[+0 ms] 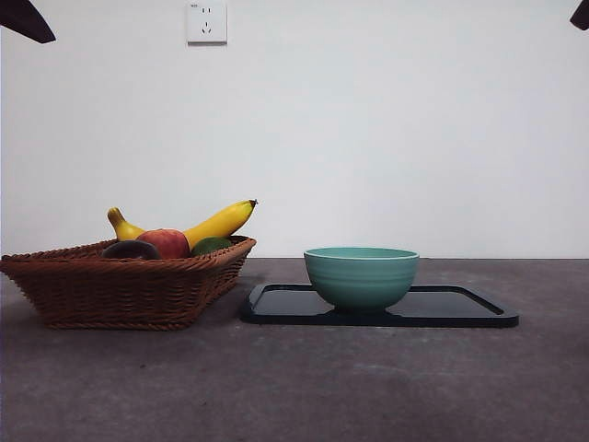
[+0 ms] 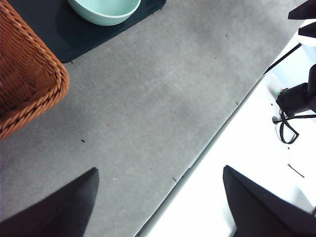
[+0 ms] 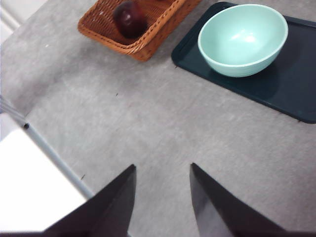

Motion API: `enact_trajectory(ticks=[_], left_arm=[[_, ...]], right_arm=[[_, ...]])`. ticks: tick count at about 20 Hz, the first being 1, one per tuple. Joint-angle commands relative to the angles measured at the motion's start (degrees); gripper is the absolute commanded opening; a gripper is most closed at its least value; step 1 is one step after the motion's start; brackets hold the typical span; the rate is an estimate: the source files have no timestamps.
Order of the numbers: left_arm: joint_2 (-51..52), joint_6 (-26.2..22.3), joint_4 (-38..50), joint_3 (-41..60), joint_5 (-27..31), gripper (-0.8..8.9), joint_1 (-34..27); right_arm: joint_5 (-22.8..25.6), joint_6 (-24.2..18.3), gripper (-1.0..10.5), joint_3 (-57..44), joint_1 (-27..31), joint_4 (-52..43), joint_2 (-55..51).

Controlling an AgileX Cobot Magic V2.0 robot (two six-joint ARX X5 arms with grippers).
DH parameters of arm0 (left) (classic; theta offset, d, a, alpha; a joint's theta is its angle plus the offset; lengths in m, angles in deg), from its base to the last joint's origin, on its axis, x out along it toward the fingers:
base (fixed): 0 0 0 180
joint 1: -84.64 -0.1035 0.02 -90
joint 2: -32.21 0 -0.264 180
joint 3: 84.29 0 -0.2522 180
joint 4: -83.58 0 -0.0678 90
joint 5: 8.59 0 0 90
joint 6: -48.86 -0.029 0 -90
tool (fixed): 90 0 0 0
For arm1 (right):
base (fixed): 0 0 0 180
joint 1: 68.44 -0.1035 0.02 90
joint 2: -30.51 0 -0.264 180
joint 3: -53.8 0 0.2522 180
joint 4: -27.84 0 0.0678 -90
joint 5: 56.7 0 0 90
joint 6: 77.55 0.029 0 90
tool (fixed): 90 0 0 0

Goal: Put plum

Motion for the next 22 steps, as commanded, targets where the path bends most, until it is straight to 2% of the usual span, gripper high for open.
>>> enact_trajectory(ticks=[1,3,6,9,14,18,22], left_arm=[[-0.5,-1.1,0.6,-1.1,-0.4,4.02,0.2],[-0.5,-1.1,0.7,-1.1,-0.4,4.02,0.2],[-0.5,-1.1,0.7,-1.1,-0.4,4.02,0.2],[-0.5,-1.1,0.7,-1.1,-0.4,4.02,0.2],[-0.5,-0.9,0.7,-1.1,-0.4,4.02,0.2],[-0.5,-0.9,0.7,-1.1,-0.4,4.02,0.2],[-0.5,-0.9,0.7,-1.1,-0.4,4.02,0.2]], right_arm=[[2.1,6.1,1.8,0.4,-0.3,-2.8,1.2],[2.6,9.7,2.5,1.1,-0.2,-5.7,4.3],[6.1,10.5,2.8,6.4,-0.1,-8.0,13.4],[9.4,8.5,2.8,15.0,0.3,-8.2,24.3],[10.1,5.5,2.8,29.0,1.5,-7.0,43.1],[11.3,3.9,2.8,35.7,1.8,-5.9,54.5],[12.6,3.2,2.8,38.0,1.7,-7.1,62.1]])
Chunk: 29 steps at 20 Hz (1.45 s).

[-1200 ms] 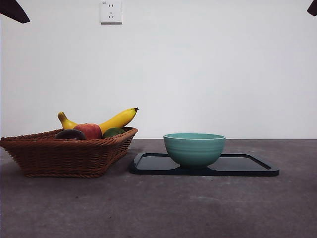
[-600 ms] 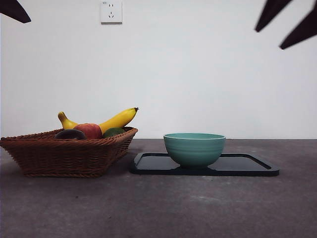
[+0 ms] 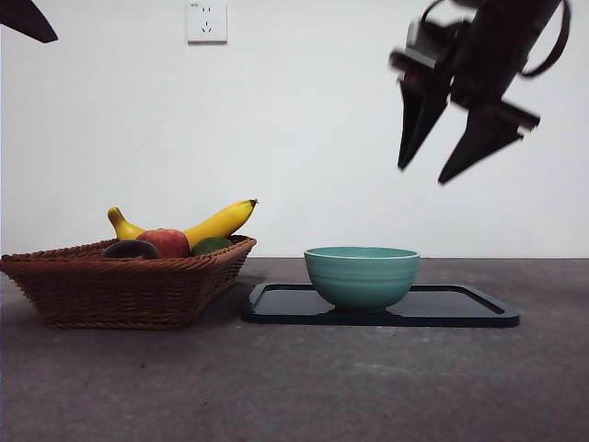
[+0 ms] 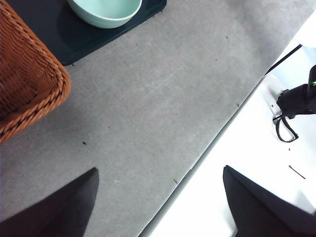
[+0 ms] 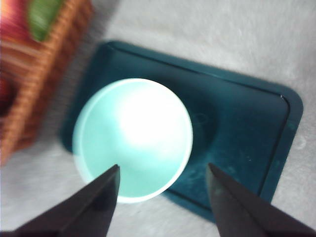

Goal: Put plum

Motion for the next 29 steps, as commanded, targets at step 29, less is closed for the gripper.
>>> enact_trajectory(ticks=[29], left_arm=[[-0.5,-0.9,-0.1,-1.1,-0.4,4.02,0.2]], right_arm=[[2.5,-2.1,0.1,2.2,-1.3,-5.8,11.0]])
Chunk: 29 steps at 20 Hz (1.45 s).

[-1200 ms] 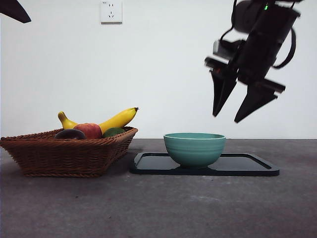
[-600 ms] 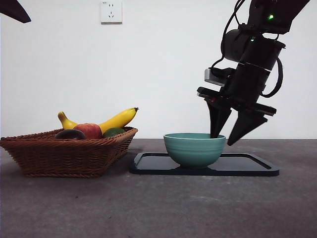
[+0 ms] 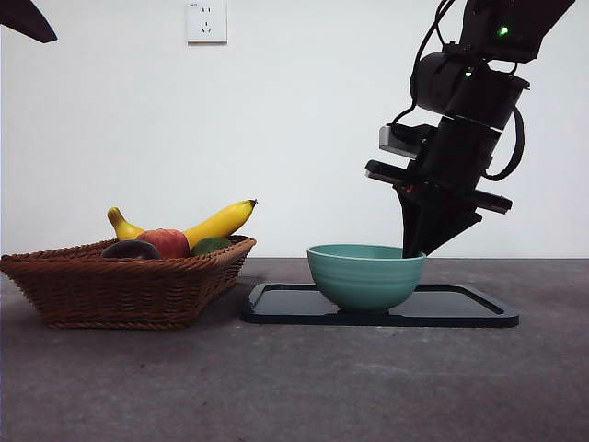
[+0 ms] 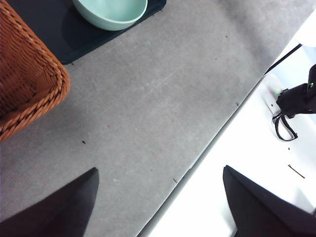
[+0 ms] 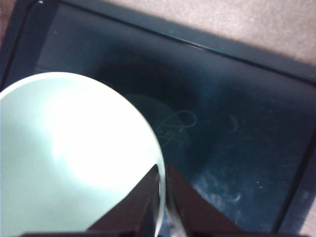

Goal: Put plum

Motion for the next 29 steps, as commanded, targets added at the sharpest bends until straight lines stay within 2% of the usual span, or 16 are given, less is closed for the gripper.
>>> enact_trajectory(ticks=[1,4,11,16,22,29], left_arm=[[-0.5,-0.8,0.2,-1.1,-0.4,4.02,0.2],[-0.5,-0.9,0.2,-1.1,-0.4,4.02,0.2],[-0.5,-0.8,0.2,-1.1,-0.4,4.02,0.2],[-0.5,-0.9,0.0,-1.1,-0.4,4.02,0.2],[-0.5,-0.8,0.0,-1.1,-0.4,4.02,0.2],[-0.5,-0.4,0.1,-1.1,-0.4,4.02,0.2]], right_arm=[[0.2,-0.4,0.1,2.3,-0.3,0.0,-3.1],[0.1,-0.5,0.1,2.3,-0.3,2.2,-8.8],[-0.4,-1.7,0.1,2.3,-1.0,13.7,-22.6],[-0.3,-1.7,0.1,-1.0,-4.4,16.3,-29.6],[-0.3,-1.6,0.1,-14.7,-9.7,10.6,-33.2],[0.1,1.6,0.1,-29.7,-13.6,-2.6,-33.0]])
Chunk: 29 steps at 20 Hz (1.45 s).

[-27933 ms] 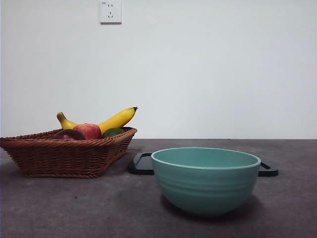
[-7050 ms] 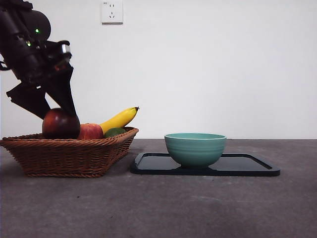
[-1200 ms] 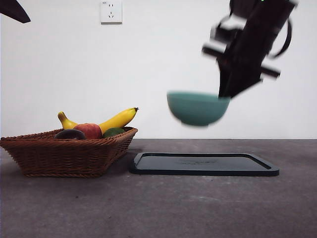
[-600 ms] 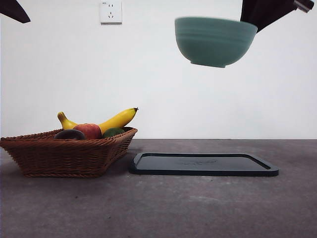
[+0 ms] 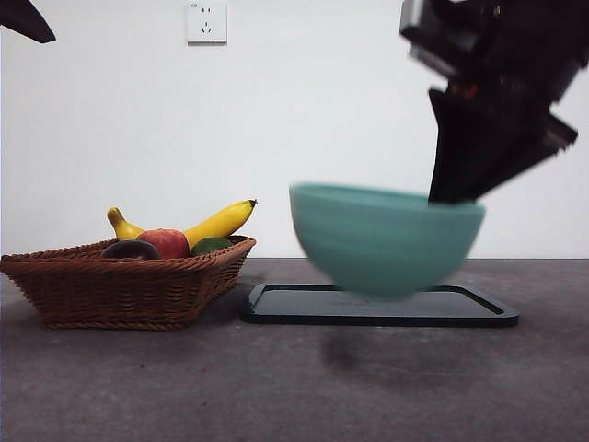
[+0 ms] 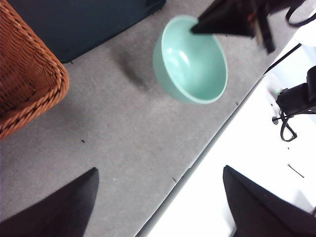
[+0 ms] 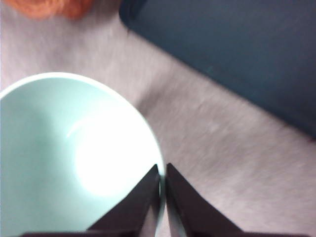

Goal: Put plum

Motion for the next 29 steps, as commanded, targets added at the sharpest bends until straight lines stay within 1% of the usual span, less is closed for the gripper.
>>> enact_trajectory(ticks=[1,5,10,17,21,25,29], left_arm=[[-0.5,-0.4,0.3,-1.1,-0.4,4.02,0.2],[-0.5,-0.4,0.3,-1.1,-0.4,4.02,0.2],[-0.5,0.0,0.3,-1.1,-0.4,4.02,0.2],[-0.5,0.2,0.3,-1.1,-0.4,4.02,0.2],[-0.5,0.2,0.3,-1.1,-0.4,4.02,0.2],[-0.5,0.2,0.3,-1.1,-0.4,4.02,0.2],[-0.5,0.2,0.3,-1.1,-0.4,4.02,0.2]], right_arm=[[0.4,1.7,0.1,-2.5,-1.1,-3.3,0.7],[2.4,2.4,0.1,-6.3,-1.5,-6.5,1.3],[2.4,2.4,0.1,-7.6,-1.5,-8.8,4.3],[2.8,2.8,0.1,-7.6,-1.9,-9.0,4.4],[2.8,4.3,1.8,-7.1,-1.8,-8.7,4.0],[2.9,4.2,1.9,-4.2,-1.8,-6.3,0.6],[3.2,3.1,1.9,1.2,-1.7,-1.0,-6.3]])
